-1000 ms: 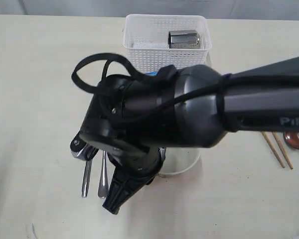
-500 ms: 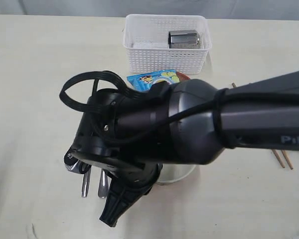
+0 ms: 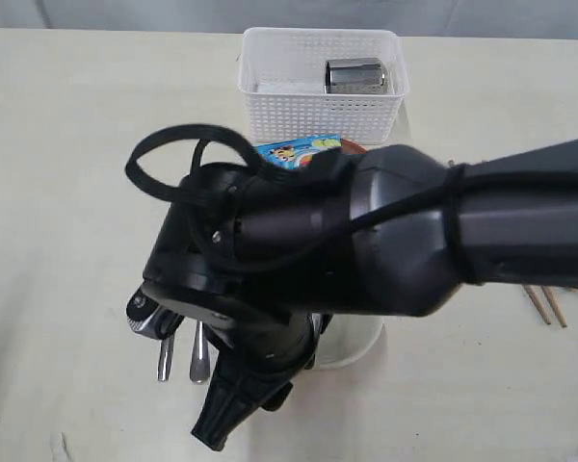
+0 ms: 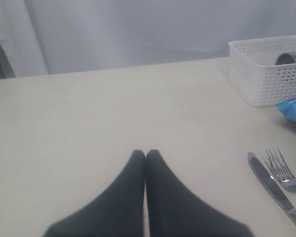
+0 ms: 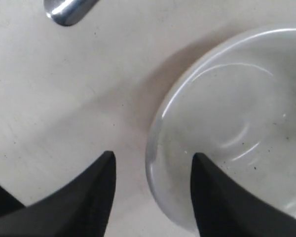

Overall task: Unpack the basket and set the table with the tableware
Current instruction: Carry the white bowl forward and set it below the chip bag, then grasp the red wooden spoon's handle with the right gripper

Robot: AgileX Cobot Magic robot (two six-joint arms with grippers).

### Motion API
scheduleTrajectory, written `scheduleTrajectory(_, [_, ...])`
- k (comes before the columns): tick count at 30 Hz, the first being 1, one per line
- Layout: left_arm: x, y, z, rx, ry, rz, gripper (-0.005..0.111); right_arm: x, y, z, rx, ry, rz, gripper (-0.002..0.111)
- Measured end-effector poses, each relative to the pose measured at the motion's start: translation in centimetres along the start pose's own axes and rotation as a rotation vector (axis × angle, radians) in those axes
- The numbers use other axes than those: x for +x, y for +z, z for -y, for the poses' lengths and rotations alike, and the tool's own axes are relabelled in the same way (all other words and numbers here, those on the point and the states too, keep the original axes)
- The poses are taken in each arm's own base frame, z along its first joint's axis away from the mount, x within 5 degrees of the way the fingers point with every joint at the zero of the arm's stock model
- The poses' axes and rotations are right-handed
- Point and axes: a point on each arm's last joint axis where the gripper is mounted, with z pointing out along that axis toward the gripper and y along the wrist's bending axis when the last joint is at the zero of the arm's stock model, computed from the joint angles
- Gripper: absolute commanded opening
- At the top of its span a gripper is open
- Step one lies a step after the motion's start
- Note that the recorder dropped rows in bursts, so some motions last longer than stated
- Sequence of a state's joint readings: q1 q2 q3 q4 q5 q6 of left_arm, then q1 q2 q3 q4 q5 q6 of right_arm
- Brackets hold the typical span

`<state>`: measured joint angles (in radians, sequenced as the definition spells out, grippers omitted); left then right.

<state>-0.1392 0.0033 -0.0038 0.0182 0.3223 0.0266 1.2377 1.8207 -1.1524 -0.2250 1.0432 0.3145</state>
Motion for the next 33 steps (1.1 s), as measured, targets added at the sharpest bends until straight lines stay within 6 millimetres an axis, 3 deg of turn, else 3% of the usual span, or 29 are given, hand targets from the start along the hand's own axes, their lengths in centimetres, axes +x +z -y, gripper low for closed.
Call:
scheduleTrajectory(4, [0.0, 0.0, 0.0, 0.000, 0.000, 0.000, 0.000, 0.4, -3.5, 0.8, -0.024, 0.047, 0.089, 0.046])
scheduleTrajectory(7, [0.0, 0.0, 0.0, 0.000, 0.000, 0.000, 0.000, 1.3, -5.9, 2.9, -0.022, 0.177, 0.137, 0.046])
scheduleTrajectory(9, [0.0, 0.0, 0.0, 0.000, 0.000, 0.000, 0.000, 2.1, -6.5, 5.9, -0.013, 0.291, 0.123, 0.046])
scheduleTrajectory(13, [0.0, 0.0, 0.0, 0.000, 0.000, 0.000, 0.000, 4.8, -5.9, 12.7, 0.009, 0.514, 0.083, 0.046])
scheduleTrajectory(17, [0.0, 0.0, 0.0, 0.000, 0.000, 0.000, 0.000, 8.8, -4.5, 19.0, 0.034, 0.709, 0.046, 0.046])
scheduleTrajectory(23, [0.0, 0.0, 0.0, 0.000, 0.000, 0.000, 0.000, 13.8, -0.9, 25.1, 0.070, 0.907, 0.027, 0.046])
scheduleTrajectory(26, [0.0, 0.0, 0.0, 0.000, 0.000, 0.000, 0.000, 15.0, 1.4, 27.0, 0.065, 0.942, -0.009, 0.046])
scheduleTrajectory(33, [0.0, 0.0, 0.0, 0.000, 0.000, 0.000, 0.000, 15.6, 7.1, 29.5, 0.029, 0.933, -0.074, 0.046])
